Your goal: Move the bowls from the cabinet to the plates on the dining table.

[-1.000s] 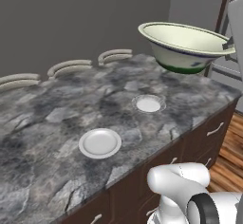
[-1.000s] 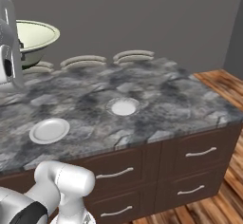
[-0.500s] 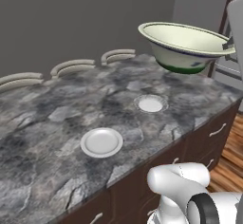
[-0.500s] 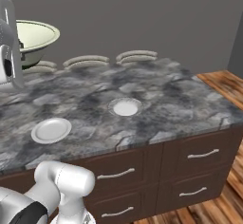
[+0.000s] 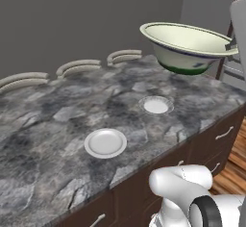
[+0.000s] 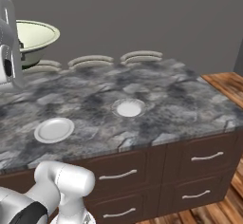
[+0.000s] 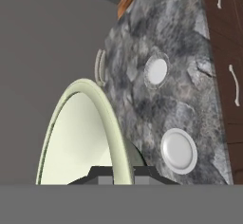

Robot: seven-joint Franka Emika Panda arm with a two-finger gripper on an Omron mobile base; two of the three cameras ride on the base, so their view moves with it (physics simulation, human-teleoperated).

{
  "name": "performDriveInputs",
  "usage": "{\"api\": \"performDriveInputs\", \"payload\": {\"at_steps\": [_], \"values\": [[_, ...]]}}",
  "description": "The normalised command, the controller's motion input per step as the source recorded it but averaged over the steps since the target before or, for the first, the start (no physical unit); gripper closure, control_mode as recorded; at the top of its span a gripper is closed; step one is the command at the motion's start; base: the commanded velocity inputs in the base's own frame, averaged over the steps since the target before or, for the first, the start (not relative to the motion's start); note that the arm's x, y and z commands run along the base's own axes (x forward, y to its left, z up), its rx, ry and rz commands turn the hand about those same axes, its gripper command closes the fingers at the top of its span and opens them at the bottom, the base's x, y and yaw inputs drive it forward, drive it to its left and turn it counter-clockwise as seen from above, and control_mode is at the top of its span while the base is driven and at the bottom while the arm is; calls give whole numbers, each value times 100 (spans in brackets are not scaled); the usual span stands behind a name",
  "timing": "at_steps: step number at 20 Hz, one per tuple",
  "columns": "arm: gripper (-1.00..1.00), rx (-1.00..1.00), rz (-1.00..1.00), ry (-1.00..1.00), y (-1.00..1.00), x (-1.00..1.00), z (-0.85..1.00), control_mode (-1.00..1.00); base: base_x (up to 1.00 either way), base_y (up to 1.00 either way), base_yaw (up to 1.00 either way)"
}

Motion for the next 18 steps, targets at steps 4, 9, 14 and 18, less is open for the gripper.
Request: {"api": "performDriveInputs", "payload": {"at_steps": [4,9,14,18], "values": [[100,0,0,0,0,0,0,100,4,0,4],[100,0,0,0,0,0,0,100,4,-1,-3],[100,0,0,0,0,0,0,100,2,-1,0],[100,0,0,1,0,0,-13,-100,1,0,0]]}}
